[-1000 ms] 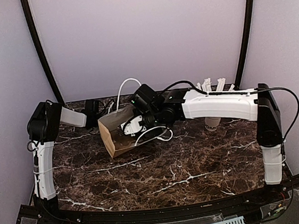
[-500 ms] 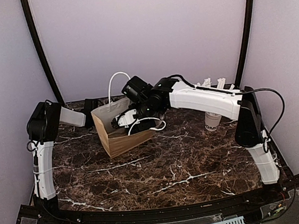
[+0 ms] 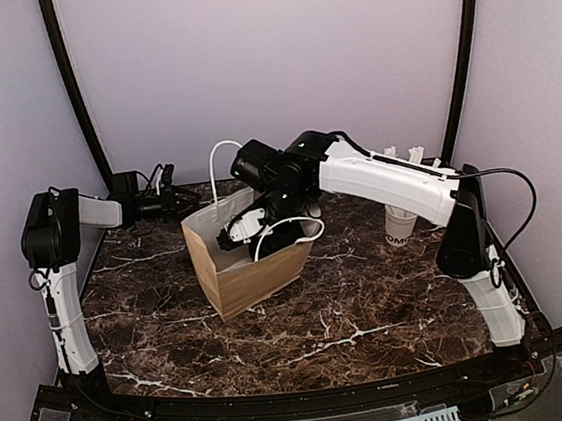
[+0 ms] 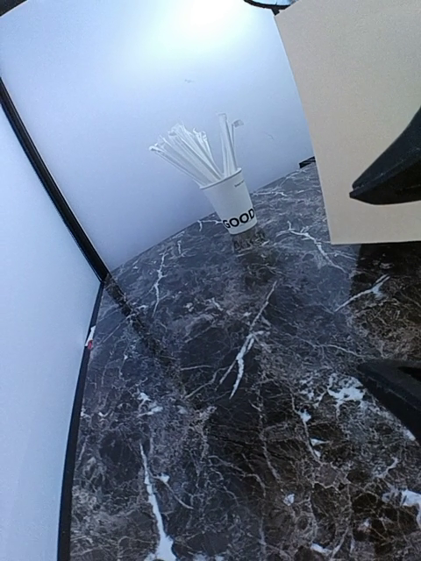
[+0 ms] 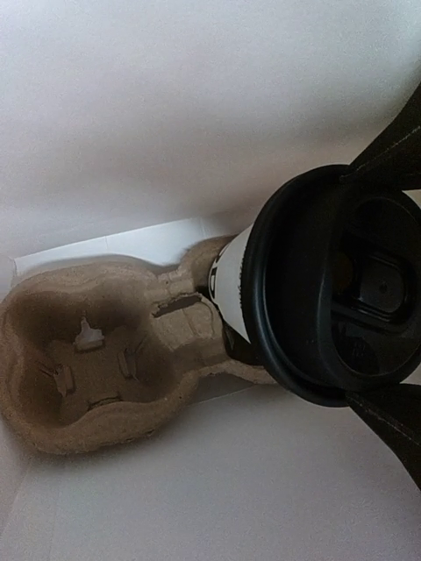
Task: Pack the takeout coffee
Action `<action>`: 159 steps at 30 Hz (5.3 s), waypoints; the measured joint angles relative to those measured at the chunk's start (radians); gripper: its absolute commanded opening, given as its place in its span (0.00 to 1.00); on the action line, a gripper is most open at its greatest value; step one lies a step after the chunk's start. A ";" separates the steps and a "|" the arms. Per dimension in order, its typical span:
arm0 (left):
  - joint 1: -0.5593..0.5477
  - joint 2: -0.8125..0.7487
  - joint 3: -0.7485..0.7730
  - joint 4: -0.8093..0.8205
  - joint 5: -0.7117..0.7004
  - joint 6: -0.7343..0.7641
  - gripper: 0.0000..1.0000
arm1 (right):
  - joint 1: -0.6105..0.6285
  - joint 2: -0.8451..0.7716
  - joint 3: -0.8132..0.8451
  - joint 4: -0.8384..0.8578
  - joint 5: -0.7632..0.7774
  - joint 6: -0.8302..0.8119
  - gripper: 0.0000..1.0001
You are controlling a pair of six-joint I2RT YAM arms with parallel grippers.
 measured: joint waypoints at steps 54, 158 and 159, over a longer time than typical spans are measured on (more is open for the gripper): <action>0.004 -0.066 -0.045 0.070 0.013 -0.053 0.64 | 0.076 -0.073 -0.164 -0.120 -0.058 0.042 0.62; -0.747 -0.698 0.273 -1.239 -1.058 0.750 0.00 | -0.494 -0.564 -0.178 0.070 0.190 0.133 0.99; -0.765 -0.708 0.259 -1.228 -1.082 0.756 0.00 | -0.515 -0.564 -0.180 0.070 0.172 0.140 0.99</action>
